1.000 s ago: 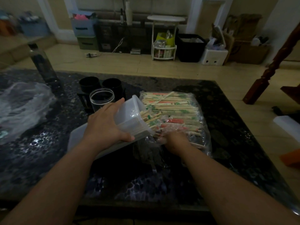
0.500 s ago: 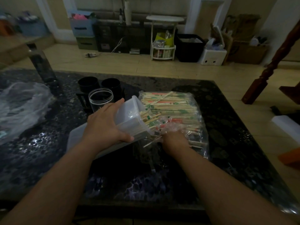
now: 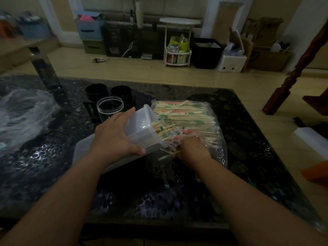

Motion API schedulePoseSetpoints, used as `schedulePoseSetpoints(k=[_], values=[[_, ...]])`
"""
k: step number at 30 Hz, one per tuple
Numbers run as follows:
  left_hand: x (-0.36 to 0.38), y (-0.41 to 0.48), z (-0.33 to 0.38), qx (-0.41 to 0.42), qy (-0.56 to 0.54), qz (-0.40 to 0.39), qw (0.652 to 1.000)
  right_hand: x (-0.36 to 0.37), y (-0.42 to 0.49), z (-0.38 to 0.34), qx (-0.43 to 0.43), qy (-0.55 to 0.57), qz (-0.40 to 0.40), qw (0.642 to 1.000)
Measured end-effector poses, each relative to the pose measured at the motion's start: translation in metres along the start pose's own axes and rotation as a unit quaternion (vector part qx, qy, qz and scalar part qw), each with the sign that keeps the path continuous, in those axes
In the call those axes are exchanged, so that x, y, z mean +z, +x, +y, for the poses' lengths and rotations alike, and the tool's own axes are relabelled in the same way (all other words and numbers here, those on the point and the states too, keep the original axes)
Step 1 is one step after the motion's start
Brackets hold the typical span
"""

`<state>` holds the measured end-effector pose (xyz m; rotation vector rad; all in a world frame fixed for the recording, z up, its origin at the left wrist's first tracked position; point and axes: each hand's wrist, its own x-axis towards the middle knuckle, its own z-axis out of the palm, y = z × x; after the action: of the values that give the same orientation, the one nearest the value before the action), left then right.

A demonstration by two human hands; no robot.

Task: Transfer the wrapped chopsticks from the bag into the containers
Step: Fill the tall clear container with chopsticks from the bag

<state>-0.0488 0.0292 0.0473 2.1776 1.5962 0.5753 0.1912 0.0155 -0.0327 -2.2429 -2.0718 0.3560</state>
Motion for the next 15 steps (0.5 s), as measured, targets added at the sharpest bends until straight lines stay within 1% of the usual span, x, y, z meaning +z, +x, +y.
schedulePoseSetpoints(k=[2,5,10,15], values=[[0.0,0.0,0.001,0.0,0.005,-0.001,1.0,0.0,-0.001,0.001,0.008,0.007,-0.001,1.0],[0.0,0.0,0.001,0.001,0.008,-0.003,1.0,0.005,-0.002,0.002,0.029,0.015,-0.03,0.999],[0.001,0.001,-0.001,0.002,0.008,-0.002,1.0,0.008,-0.004,-0.001,0.02,0.016,-0.024,0.999],[0.002,0.0,-0.001,0.0,0.002,0.003,1.0,0.013,-0.008,0.0,0.084,0.036,-0.055,0.994]])
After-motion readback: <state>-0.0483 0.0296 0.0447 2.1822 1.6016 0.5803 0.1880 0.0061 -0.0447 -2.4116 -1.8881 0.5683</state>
